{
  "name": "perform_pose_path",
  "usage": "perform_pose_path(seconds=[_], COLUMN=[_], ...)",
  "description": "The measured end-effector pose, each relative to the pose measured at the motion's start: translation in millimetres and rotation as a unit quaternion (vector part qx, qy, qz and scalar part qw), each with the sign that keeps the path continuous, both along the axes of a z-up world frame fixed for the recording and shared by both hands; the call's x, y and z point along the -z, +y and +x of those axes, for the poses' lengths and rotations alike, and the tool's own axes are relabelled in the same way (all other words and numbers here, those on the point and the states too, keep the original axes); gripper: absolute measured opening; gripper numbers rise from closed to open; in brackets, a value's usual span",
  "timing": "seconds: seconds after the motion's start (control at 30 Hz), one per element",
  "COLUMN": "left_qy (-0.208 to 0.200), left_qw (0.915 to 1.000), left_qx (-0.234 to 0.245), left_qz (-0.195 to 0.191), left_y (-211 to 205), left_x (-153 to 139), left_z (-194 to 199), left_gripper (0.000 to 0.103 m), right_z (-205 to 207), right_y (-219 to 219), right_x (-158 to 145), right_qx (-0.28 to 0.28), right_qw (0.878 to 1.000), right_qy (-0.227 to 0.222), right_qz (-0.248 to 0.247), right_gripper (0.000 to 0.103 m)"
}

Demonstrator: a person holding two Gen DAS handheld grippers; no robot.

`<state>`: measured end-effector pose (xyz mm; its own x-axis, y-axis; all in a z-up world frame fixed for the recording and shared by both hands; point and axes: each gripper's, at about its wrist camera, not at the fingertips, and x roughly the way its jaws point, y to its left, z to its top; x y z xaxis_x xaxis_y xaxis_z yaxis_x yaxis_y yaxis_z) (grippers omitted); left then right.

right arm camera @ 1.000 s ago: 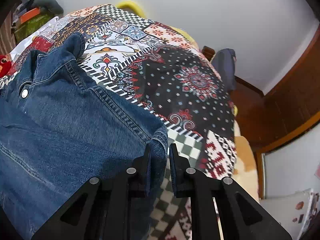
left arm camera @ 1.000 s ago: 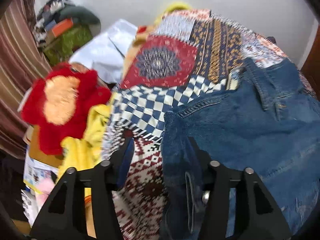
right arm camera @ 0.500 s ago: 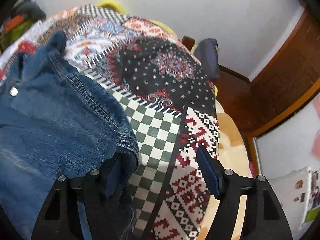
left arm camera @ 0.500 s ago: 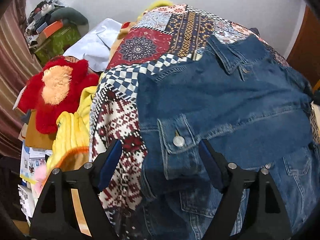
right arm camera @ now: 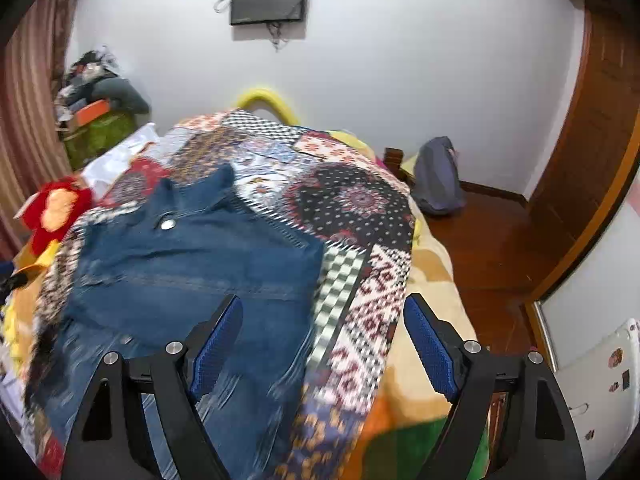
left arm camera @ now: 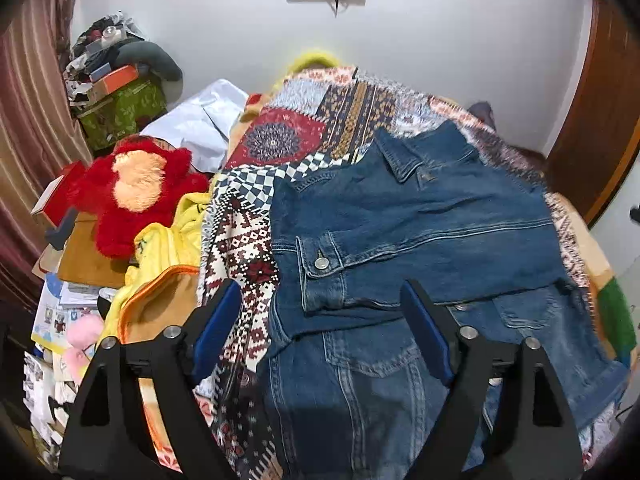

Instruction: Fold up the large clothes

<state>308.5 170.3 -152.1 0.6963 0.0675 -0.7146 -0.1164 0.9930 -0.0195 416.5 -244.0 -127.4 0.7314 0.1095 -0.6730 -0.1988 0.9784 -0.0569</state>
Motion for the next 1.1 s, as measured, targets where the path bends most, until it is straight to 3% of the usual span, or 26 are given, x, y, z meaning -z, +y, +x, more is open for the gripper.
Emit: perform_pose_path(seconds=[0.1, 0.27, 0.47, 0.6, 0.73, 0.87, 1.1], left_qy=[-0.013, -0.002, 0.047, 0.082, 0.122, 0.155, 0.154], left_qw=[0.9999, 0.9999, 0.9974, 0.993, 0.9835, 0.9674, 0.9537], left_qx=[0.0, -0.004, -0.025, -0.043, -0.064, -0.089, -0.078], left_qz=[-0.004, -0.011, -0.048, -0.073, -0.117, -0.18, -0.246], left_y=[2, 6, 23, 35, 44, 52, 47], left_x=[-5, 6, 49, 83, 122, 158, 172], left_z=[-24, -58, -92, -112, -125, -131, -128], left_gripper=[0.091, 0.094, 0.094, 0.094, 0.094, 0.092, 0.085], right_z=[-35, -82, -118, -127, -130, -131, -135], right_y=[4, 12, 17, 10, -2, -6, -5], right_x=[1, 15, 50, 76, 99, 119, 130], right_qx=[-0.023, -0.049, -0.057, -0.033, -0.008, 0.009, 0.004], right_qw=[0.999, 0.997, 0.992, 0.987, 0.973, 0.961, 0.957], right_qy=[0.012, 0.047, 0.093, 0.125, 0.163, 0.199, 0.198], right_qz=[0.02, 0.042, 0.067, 0.096, 0.161, 0.19, 0.214], right_gripper=[0.082, 0.083, 0.083, 0.083, 0.083, 0.083, 0.077])
